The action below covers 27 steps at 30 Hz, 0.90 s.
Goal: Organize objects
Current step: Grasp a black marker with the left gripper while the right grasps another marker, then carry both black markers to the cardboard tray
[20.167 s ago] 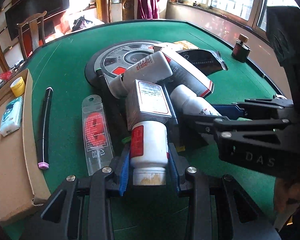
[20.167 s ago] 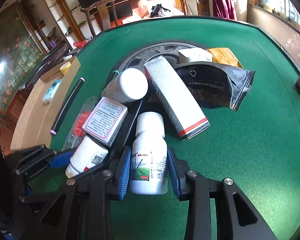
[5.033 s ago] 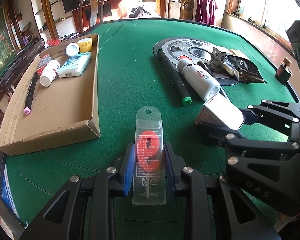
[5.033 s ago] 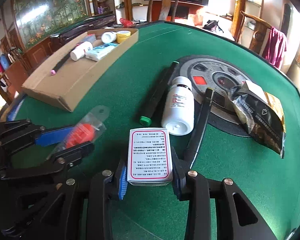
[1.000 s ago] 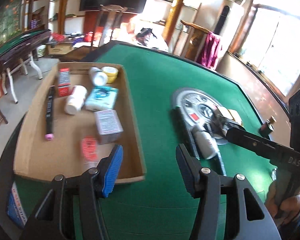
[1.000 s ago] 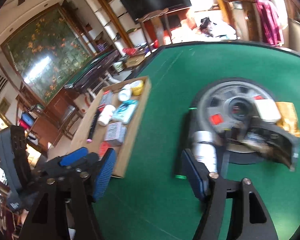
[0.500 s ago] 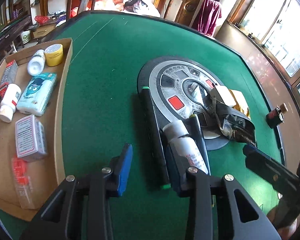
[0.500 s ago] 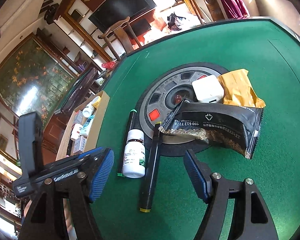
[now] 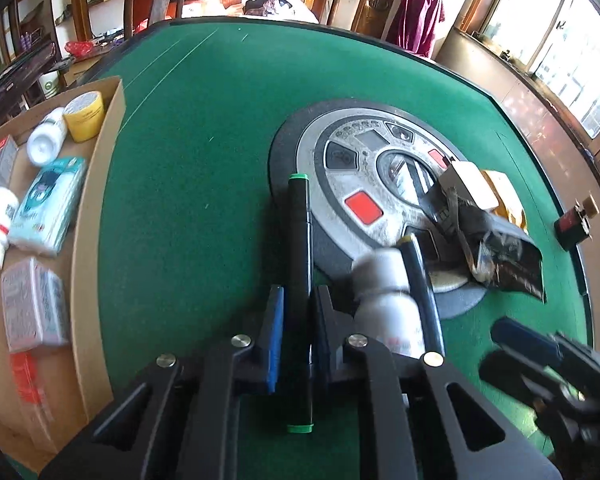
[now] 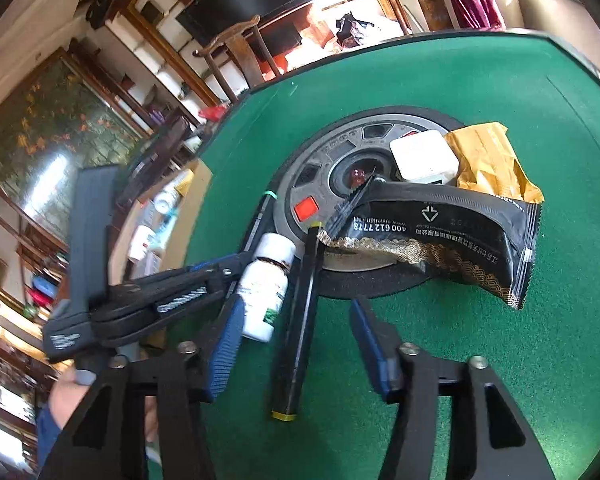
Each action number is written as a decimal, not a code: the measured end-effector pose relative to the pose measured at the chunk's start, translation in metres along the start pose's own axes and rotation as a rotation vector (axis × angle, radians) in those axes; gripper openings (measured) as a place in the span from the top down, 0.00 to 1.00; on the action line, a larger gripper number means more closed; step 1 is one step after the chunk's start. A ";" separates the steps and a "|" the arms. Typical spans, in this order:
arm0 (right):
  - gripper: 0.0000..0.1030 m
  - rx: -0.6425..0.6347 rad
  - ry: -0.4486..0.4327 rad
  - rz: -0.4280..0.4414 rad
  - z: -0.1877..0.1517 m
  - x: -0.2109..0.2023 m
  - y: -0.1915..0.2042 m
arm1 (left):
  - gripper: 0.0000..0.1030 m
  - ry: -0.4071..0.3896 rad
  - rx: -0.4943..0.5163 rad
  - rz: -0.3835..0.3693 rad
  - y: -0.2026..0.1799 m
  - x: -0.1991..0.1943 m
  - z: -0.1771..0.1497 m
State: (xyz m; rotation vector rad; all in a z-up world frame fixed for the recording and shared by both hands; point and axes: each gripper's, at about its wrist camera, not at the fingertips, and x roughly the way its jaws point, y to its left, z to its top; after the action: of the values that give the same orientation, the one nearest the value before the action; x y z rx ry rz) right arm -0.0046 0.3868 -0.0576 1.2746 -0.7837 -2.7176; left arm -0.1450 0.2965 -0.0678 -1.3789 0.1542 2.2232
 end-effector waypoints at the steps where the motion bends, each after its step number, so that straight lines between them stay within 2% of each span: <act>1: 0.57 -0.026 0.005 -0.026 -0.001 0.002 0.004 | 0.86 -0.008 0.009 0.004 0.001 -0.004 -0.007; 6: 0.58 -0.153 0.026 -0.111 -0.010 0.019 0.023 | 0.86 -0.042 -0.006 -0.002 0.010 -0.024 -0.043; 9: 0.60 -0.219 0.047 -0.188 -0.013 0.033 0.028 | 0.86 -0.063 0.015 0.030 0.004 -0.024 -0.048; 10: 0.64 -0.237 0.053 -0.212 -0.015 0.037 0.029 | 0.86 -0.071 0.025 0.045 0.002 -0.024 -0.049; 12: 0.84 -0.303 0.051 -0.295 -0.016 0.038 0.033 | 0.86 -0.085 0.042 0.066 -0.002 -0.022 -0.050; 13: 0.84 -0.311 0.051 -0.324 -0.016 0.038 0.032 | 0.86 -0.093 0.044 0.072 -0.003 -0.022 -0.051; 19: 0.85 -0.241 0.048 -0.273 -0.015 0.025 0.010 | 0.86 -0.127 0.073 0.090 -0.005 -0.019 -0.054; 27: 0.85 -0.239 0.021 -0.241 -0.014 0.017 0.014 | 0.86 -0.150 0.086 0.098 -0.006 -0.018 -0.055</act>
State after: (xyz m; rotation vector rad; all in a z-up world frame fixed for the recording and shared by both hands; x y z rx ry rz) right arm -0.0082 0.3645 -0.0704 1.4203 -0.3065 -2.8629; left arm -0.0914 0.2758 -0.0774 -1.1766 0.2666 2.3617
